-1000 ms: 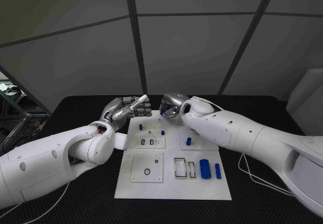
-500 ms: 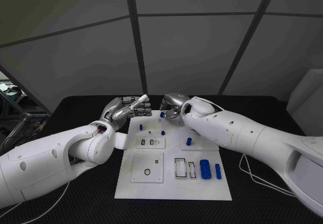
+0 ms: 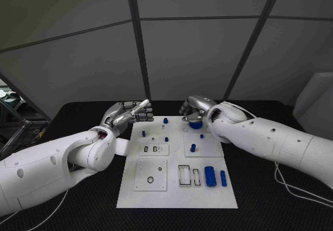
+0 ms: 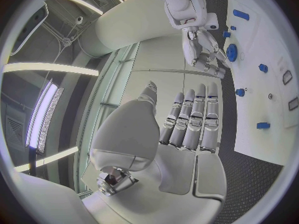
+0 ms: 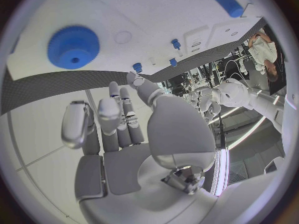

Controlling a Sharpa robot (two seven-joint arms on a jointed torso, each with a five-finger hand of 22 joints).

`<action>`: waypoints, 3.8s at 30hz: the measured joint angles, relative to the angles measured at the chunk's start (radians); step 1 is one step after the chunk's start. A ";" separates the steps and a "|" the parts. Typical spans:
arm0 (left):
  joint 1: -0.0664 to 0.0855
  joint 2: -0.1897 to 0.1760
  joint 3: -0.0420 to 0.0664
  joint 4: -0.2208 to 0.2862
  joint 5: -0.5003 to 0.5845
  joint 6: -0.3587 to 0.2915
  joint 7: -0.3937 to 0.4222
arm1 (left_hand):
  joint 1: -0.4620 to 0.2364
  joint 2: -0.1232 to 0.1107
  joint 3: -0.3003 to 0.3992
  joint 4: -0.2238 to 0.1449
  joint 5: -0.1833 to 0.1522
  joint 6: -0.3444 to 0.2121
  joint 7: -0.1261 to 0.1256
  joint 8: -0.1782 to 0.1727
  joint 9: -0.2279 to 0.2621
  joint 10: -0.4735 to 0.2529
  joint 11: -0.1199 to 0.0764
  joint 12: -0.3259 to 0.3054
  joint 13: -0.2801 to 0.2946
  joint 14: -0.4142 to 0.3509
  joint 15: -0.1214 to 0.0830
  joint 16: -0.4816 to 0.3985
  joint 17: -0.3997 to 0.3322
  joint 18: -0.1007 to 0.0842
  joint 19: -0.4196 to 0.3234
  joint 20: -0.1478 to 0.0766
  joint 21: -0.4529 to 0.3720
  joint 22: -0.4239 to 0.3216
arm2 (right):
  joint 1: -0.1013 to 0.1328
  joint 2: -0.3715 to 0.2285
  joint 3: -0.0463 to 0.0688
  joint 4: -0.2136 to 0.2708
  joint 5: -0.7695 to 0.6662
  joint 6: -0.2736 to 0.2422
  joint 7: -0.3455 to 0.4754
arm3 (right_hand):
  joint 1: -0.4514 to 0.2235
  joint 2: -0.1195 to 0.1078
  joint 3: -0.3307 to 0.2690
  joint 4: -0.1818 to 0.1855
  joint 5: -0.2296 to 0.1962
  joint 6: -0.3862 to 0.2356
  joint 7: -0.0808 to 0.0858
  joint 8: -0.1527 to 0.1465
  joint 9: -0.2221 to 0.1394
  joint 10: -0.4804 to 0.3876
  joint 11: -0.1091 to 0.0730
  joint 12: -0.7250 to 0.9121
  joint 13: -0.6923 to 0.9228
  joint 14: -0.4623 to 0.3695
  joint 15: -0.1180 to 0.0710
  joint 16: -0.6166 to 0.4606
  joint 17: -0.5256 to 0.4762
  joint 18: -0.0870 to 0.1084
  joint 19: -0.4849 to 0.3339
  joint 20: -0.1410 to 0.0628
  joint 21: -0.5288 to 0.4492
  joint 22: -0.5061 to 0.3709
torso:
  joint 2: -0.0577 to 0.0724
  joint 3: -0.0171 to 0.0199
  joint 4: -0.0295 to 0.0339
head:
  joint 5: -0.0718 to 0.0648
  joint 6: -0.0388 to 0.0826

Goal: Assemble the parts on the task board

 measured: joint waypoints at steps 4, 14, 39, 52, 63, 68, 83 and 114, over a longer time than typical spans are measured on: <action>0.000 -0.001 0.000 -0.001 0.000 0.001 0.000 | 0.000 0.000 0.000 0.000 0.000 0.000 0.000 0.000 0.000 0.000 0.000 0.000 0.000 0.000 0.000 0.000 0.000 0.000 0.000 0.000 0.000 0.000 | 0.000 -0.087 0.000 0.063 0.074 0.003 -0.018 | -0.054 -0.045 -0.061 0.032 0.000 -0.030 -0.030 -0.004 -0.002 0.177 -0.045 0.097 0.066 0.005 -0.042 0.053 0.074 -0.017 0.057 -0.043 0.048 0.089 | -0.002 0.0017 -0.0087 | 0.003 0.002; 0.000 0.001 0.000 -0.009 0.000 0.004 0.000 | 0.000 0.000 0.000 0.000 0.000 0.000 0.000 0.000 0.000 0.000 0.000 0.000 0.000 0.000 0.000 0.000 0.000 0.000 0.000 0.000 0.000 0.000 | 0.000 -0.169 0.000 0.104 0.197 0.061 -0.076 | -0.025 -0.040 -0.269 0.127 0.009 -0.051 -0.050 -0.004 0.004 0.232 -0.059 0.917 0.912 0.006 -0.063 0.228 0.346 -0.048 0.097 -0.069 0.109 0.098 | -0.004 0.0049 -0.0189 | 0.003 0.003; 0.000 0.016 -0.001 -0.026 0.000 0.011 -0.002 | 0.000 0.000 0.000 0.000 0.000 0.000 0.000 0.000 0.000 0.000 0.000 0.000 0.000 0.000 0.000 0.000 0.000 0.000 0.000 0.000 0.000 0.000 | 0.000 -0.059 0.001 -0.010 0.209 0.142 -0.145 | 0.014 -0.024 -0.332 0.203 0.023 -0.072 -0.029 -0.004 0.004 0.252 -0.047 1.288 1.204 0.004 -0.046 0.300 0.454 -0.063 0.100 -0.051 0.143 0.098 | -0.002 0.0038 -0.0161 | -0.003 -0.004; 0.000 0.019 -0.001 -0.029 0.000 0.015 -0.003 | 0.000 0.000 -0.003 -0.003 0.000 0.000 0.000 -0.004 0.000 0.000 0.000 0.000 0.000 0.000 0.000 0.000 0.000 0.000 0.000 0.000 0.000 -0.001 | 0.002 -0.029 0.002 -0.046 0.187 0.135 -0.151 | 0.025 -0.013 -0.332 0.203 0.027 -0.072 -0.029 -0.004 0.006 0.256 -0.043 1.295 1.204 0.004 -0.046 0.304 0.454 -0.063 0.097 -0.048 0.143 0.098 | -0.002 0.0048 -0.0167 | -0.001 -0.005; 0.000 0.020 0.000 -0.032 0.000 0.019 -0.006 | 0.000 0.000 -0.003 -0.003 0.000 0.000 0.000 -0.005 0.000 0.000 0.000 0.000 0.000 0.000 0.000 0.000 0.000 0.000 0.000 0.000 0.000 -0.001 | 0.002 -0.018 0.001 -0.058 0.155 0.118 -0.156 | 0.030 -0.009 -0.333 0.203 0.027 -0.072 -0.029 -0.004 0.005 0.256 -0.043 1.300 1.204 0.007 -0.043 0.307 0.454 -0.063 0.097 -0.048 0.147 0.098 | -0.002 0.0054 -0.0167 | -0.001 -0.007; 0.000 0.021 0.000 -0.033 0.000 0.020 -0.006 | 0.000 0.000 -0.003 -0.003 0.000 0.000 0.000 -0.005 0.000 0.000 0.000 0.000 0.000 0.000 0.000 0.000 0.000 0.000 0.000 0.000 0.000 -0.001 | 0.000 -0.019 0.001 -0.059 0.146 0.099 -0.156 | 0.030 -0.009 -0.333 0.203 0.027 -0.072 -0.029 -0.004 0.005 0.255 -0.043 1.310 1.204 0.007 -0.043 0.307 0.454 -0.063 0.097 -0.048 0.151 0.098 | -0.002 0.0055 -0.0168 | -0.001 -0.007; 0.000 0.022 0.000 -0.038 0.000 0.024 -0.009 | 0.000 0.000 -0.003 -0.003 0.000 0.000 0.000 -0.004 0.000 0.000 0.000 0.000 0.000 0.000 0.000 0.000 0.000 0.000 0.000 0.000 0.000 -0.001 | 0.000 -0.013 0.001 -0.071 0.139 0.047 -0.150 | 0.030 -0.009 -0.336 0.206 0.027 -0.080 -0.026 -0.004 0.004 0.255 -0.043 1.311 1.204 0.004 -0.039 0.307 0.454 -0.063 0.097 -0.048 0.155 0.098 | -0.002 0.0060 -0.0167 | 0.003 -0.008; -0.001 0.028 0.000 -0.045 0.000 0.028 -0.014 | 0.000 0.000 -0.003 -0.003 0.000 0.000 0.000 -0.004 -0.001 0.000 0.000 0.000 0.000 0.000 0.000 0.000 0.000 0.000 0.000 0.000 0.000 -0.001 | 0.005 0.040 0.003 -0.142 0.149 0.139 -0.156 | 0.028 0.037 -0.323 0.230 0.032 -0.023 -0.035 0.020 0.016 0.255 -0.043 1.327 1.204 0.004 -0.039 0.314 0.454 -0.079 0.100 -0.044 0.155 0.097 | -0.001 0.0071 -0.0173 | 0.007 -0.010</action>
